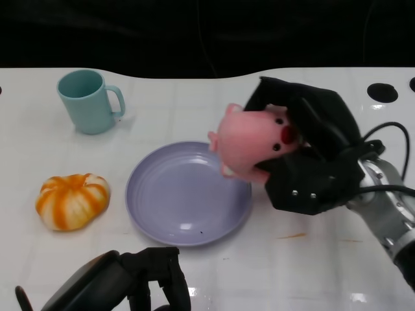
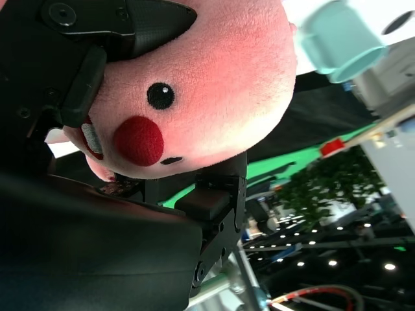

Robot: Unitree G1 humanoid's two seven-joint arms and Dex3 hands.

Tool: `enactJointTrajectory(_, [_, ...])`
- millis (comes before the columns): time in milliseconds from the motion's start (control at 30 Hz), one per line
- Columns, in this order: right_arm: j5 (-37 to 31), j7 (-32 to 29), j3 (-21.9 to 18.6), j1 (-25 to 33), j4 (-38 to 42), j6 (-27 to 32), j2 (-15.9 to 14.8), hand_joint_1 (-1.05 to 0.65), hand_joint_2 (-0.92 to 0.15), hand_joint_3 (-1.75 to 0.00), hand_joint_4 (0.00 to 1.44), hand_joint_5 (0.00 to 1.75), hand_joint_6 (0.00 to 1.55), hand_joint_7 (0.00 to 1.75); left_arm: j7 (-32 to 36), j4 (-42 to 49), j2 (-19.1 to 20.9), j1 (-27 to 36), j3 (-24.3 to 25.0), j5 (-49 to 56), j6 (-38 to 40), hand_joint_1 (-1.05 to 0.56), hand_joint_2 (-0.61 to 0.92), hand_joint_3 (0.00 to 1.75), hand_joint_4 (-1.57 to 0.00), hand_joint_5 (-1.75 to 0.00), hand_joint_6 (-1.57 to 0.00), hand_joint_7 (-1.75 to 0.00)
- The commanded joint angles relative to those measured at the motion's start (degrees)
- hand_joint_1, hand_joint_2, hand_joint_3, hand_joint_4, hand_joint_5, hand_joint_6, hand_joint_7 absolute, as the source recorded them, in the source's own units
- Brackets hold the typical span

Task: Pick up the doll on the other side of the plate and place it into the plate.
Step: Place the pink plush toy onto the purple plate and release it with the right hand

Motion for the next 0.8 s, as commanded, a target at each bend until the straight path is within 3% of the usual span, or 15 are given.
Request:
enactJointTrajectory(33, [-1.18, 0.6, 1.46, -3.26, -0.4, 0.57, 1.48, -0.18, -0.24, -1.53, 0.95, 1.75, 0.74, 1.73, 0.67, 0.14, -0.35, -0.19, -0.6, 0.85, 0.53, -0.15, 0.56, 1.11, -0.66, -1.71, -0.64, -1.44])
enactJointTrajectory(200, [-2.74, 0.87, 2.94, -5.14, 0.41, 1.63, 3.17, -0.22, -0.25, -1.44, 0.94, 1.75, 0.73, 1.73, 0.64, -0.12, -0.97, -0.22, -1.07, 1.38, 0.96, -0.14, 0.56, 1.11, -0.66, -1.71, -0.64, -1.46])
enactJointTrajectory(333, [-3.87, 0.22, 5.25, -8.59, 4.3, 2.73, 7.25, -0.24, -0.27, -1.4, 0.97, 1.75, 0.73, 1.74, 0.67, -0.54, -1.34, -0.26, -1.71, 2.2, 1.57, -0.15, 0.54, 1.14, -0.66, -1.72, -0.63, -1.46])
enactJointTrajectory(500, [-5.51, -0.47, 7.37, -11.63, 8.52, 2.93, 9.73, -0.24, -0.25, -1.38, 0.98, 1.75, 0.73, 1.75, 0.5, -0.97, -1.72, -0.52, -2.24, 2.62, 2.23, -0.15, 0.53, 1.13, -0.68, -1.72, -0.64, -1.46])
enactJointTrajectory(800, [-4.47, 0.63, 8.21, -11.92, 11.84, 1.99, 12.8, -0.22, -0.29, -1.25, 0.97, 1.75, 0.73, 1.75, 0.5, -2.12, -2.23, -0.74, -3.29, 3.84, 4.04, -0.15, 0.53, 1.13, -0.68, -1.71, -0.64, -1.45])
